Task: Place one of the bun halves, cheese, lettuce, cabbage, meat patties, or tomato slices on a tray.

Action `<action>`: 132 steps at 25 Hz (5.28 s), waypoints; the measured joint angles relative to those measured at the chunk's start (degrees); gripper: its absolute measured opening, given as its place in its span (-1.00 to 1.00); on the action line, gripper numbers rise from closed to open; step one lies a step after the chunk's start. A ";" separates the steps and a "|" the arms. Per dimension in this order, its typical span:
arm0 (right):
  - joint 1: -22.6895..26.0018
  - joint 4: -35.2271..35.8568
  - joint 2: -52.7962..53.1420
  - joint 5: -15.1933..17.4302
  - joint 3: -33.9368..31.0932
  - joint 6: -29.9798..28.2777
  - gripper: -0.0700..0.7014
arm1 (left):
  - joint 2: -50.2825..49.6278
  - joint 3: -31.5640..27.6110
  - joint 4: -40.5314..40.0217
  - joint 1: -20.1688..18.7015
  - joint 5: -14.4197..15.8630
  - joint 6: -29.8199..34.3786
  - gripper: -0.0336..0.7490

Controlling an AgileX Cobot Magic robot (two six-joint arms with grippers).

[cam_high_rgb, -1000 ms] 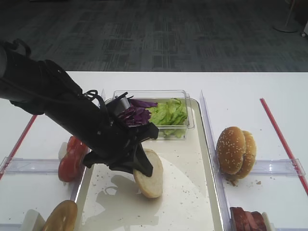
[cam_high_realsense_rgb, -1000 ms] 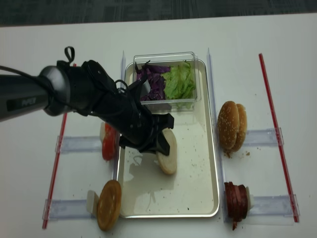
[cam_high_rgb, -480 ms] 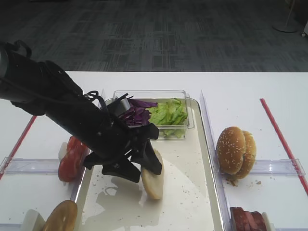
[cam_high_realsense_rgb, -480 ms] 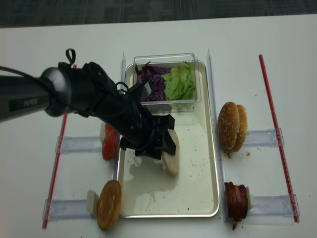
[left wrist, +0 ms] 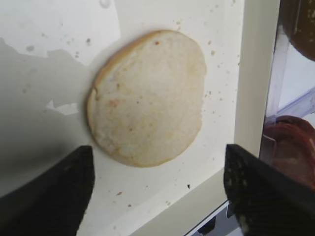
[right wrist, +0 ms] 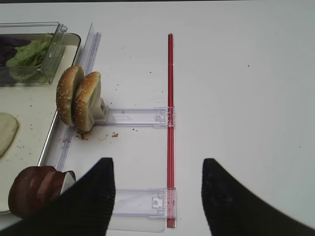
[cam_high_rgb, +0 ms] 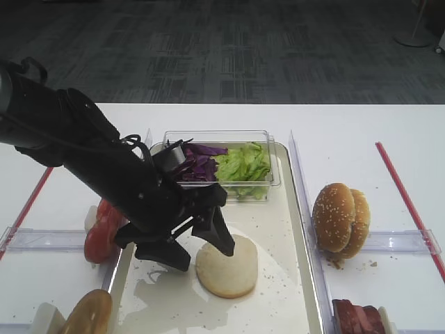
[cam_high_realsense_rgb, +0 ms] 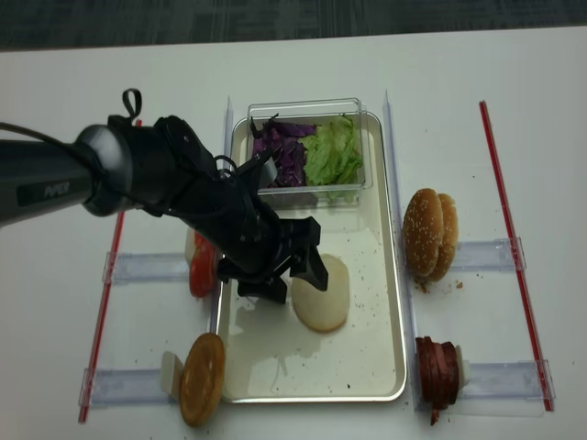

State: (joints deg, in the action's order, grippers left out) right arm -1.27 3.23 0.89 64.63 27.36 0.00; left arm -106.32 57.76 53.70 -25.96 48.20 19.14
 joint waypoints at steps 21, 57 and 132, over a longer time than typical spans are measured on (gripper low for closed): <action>0.00 0.00 0.00 0.00 0.00 0.00 0.29 | 4.65 3.37 -0.90 0.00 1.34 -1.48 0.37; 0.00 0.00 0.00 0.00 0.00 0.00 0.29 | 14.56 10.88 -53.70 0.00 20.23 -34.17 0.38; 0.00 0.00 0.00 0.00 0.00 0.00 0.29 | 102.95 -29.68 -57.53 27.34 19.42 -22.89 0.37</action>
State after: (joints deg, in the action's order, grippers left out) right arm -1.27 3.23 0.89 64.63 27.36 0.00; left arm -3.36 28.08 -3.83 1.38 67.62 -3.75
